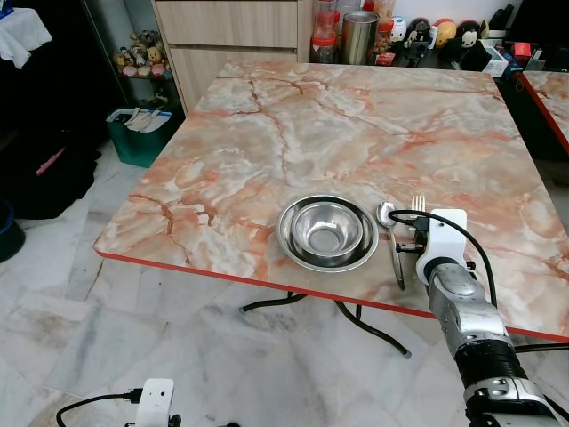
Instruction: Setting the table
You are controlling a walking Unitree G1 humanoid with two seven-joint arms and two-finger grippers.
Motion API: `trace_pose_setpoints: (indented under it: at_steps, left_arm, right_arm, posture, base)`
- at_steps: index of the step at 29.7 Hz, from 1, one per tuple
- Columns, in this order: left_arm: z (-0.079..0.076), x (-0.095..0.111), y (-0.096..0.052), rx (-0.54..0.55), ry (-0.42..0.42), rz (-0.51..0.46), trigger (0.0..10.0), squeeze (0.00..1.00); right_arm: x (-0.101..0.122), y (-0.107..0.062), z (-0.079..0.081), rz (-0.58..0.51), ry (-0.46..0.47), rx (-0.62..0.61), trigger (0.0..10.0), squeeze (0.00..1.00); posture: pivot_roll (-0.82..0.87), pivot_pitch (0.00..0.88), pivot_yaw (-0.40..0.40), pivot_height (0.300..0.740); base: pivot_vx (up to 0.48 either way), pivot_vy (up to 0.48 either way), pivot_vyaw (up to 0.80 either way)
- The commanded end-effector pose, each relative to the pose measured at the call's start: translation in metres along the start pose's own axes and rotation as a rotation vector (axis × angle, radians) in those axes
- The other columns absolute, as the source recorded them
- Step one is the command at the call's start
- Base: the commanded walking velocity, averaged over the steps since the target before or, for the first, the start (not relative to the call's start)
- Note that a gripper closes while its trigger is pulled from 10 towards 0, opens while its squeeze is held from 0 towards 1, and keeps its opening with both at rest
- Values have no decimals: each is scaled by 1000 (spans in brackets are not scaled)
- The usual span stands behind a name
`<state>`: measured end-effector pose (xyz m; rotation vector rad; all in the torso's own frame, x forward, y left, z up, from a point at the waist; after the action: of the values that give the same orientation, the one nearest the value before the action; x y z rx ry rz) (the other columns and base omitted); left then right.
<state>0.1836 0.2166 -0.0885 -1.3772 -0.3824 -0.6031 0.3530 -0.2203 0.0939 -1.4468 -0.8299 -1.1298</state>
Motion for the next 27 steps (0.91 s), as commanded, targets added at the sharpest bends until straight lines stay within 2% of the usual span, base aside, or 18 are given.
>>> trace_pose_setpoints:
  at_steps: [1,26,27]
  left_arm:
    - [0,-11,-2,-6,11,43,10000,0]
    - [-2,-10,-2,-8,6,39,10000,0]
    - [-1,-10,-2,-8,6,39,10000,0]
  right_arm:
    - [-5,0,4,23,10,8,10000,0]
    - [-10,1,6,43,7,16,10000,0]
    - [-10,1,6,44,7,17,10000,290]
  posture:
    - [6,123,42,740]
    - [10,130,38,740]
    - [10,130,38,740]
  base:
    - [0,0,0]
    - [0,0,0]
    - [0,0,0]
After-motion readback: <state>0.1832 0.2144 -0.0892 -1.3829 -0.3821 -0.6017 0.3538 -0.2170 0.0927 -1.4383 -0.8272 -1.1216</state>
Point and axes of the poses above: a point about 5 cm out from each wrist's last joint towards the gripper, its own y axis pointing out of the wrist towards the gripper, its own x axis along the axis of the wrist's last joint, z = x × y, the point moved 1 cm from there along y, pointing out of the wrist towards the gripper, and after that the axes turned 8 degrees about y, right-handed, at the moved point
